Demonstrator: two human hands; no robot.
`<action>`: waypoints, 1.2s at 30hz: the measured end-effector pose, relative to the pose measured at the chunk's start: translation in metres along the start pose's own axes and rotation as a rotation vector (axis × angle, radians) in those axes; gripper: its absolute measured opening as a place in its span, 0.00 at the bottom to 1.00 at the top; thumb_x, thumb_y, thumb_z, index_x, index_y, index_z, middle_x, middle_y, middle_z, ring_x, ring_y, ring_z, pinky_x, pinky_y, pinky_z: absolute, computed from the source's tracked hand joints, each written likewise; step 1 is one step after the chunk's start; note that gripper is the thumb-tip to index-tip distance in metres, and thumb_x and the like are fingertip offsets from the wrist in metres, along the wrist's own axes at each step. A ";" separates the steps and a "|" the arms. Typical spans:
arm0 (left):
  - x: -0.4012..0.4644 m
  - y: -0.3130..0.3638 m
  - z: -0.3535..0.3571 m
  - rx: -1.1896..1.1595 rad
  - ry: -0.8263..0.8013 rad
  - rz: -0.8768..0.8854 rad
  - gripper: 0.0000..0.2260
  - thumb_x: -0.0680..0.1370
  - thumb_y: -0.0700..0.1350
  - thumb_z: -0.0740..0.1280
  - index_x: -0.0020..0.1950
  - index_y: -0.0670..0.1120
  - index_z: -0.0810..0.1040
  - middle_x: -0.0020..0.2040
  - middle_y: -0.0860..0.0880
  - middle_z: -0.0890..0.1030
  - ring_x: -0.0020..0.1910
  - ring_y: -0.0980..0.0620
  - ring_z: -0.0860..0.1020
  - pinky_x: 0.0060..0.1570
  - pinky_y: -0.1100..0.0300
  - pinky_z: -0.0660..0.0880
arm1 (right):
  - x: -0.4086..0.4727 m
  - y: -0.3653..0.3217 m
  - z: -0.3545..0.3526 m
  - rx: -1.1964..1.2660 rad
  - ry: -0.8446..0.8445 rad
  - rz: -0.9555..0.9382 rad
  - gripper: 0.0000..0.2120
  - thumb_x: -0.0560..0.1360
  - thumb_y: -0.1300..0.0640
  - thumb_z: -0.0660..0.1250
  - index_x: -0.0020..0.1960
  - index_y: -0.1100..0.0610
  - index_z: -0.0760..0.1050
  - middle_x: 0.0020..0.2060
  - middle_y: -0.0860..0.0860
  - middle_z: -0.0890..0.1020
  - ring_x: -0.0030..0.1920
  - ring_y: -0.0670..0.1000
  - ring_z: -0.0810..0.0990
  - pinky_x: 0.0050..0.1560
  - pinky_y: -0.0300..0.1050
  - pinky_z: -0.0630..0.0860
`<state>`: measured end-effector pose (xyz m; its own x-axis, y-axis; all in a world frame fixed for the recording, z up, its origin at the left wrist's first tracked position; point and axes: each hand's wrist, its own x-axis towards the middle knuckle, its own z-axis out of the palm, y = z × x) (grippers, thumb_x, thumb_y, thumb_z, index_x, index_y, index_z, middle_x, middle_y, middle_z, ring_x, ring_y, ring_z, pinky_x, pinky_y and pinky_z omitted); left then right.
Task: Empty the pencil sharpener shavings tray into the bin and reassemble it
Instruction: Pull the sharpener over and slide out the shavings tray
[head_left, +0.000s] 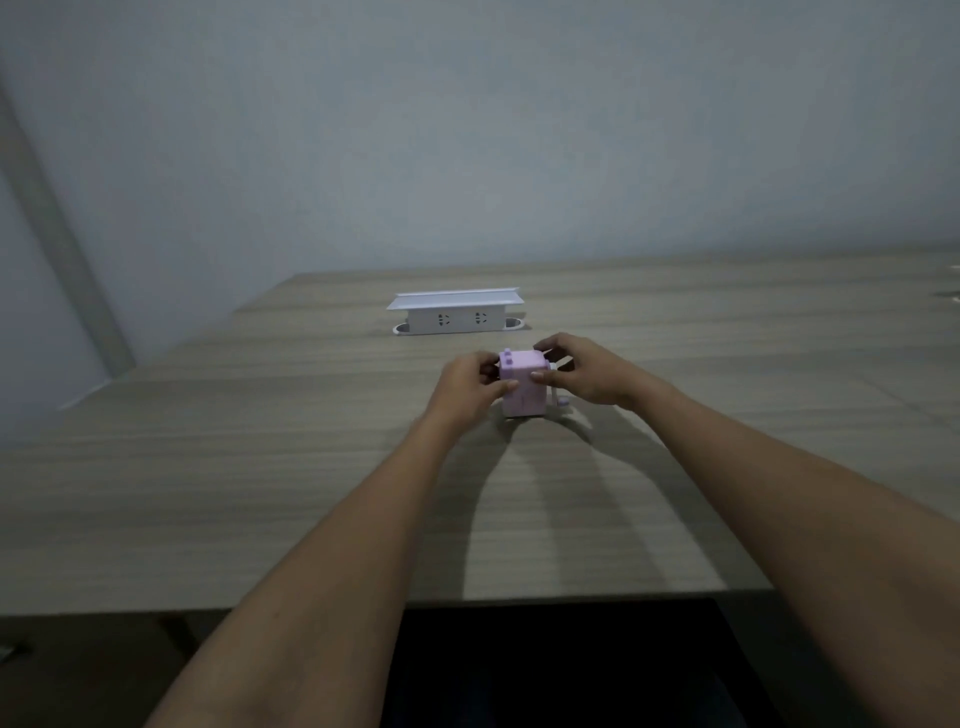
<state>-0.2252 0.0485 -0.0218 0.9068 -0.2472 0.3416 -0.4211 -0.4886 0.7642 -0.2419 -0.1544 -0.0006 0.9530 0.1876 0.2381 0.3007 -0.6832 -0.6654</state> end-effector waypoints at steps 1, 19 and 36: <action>-0.002 -0.002 0.001 -0.005 0.001 0.003 0.17 0.75 0.39 0.75 0.64 0.39 0.81 0.56 0.41 0.86 0.54 0.45 0.84 0.55 0.54 0.80 | 0.000 0.002 0.003 -0.003 0.003 0.002 0.24 0.76 0.54 0.72 0.69 0.59 0.72 0.62 0.59 0.79 0.58 0.57 0.81 0.61 0.52 0.78; -0.003 -0.036 -0.001 -0.272 -0.227 -0.155 0.34 0.72 0.36 0.77 0.76 0.36 0.69 0.63 0.39 0.83 0.62 0.44 0.83 0.62 0.52 0.80 | 0.000 0.033 0.011 0.299 -0.097 0.094 0.25 0.73 0.59 0.76 0.67 0.60 0.73 0.56 0.56 0.82 0.53 0.54 0.84 0.50 0.45 0.83; -0.026 -0.050 -0.058 -0.265 -0.113 -0.228 0.34 0.73 0.34 0.76 0.76 0.36 0.66 0.59 0.44 0.80 0.54 0.51 0.82 0.46 0.67 0.81 | -0.008 0.031 0.012 0.285 0.012 0.125 0.38 0.63 0.52 0.83 0.69 0.58 0.73 0.59 0.54 0.83 0.57 0.54 0.84 0.59 0.53 0.81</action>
<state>-0.2264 0.1279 -0.0370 0.9623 -0.2549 0.0953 -0.1750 -0.3116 0.9339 -0.2397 -0.1687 -0.0317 0.9833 0.1046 0.1490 0.1810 -0.4748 -0.8613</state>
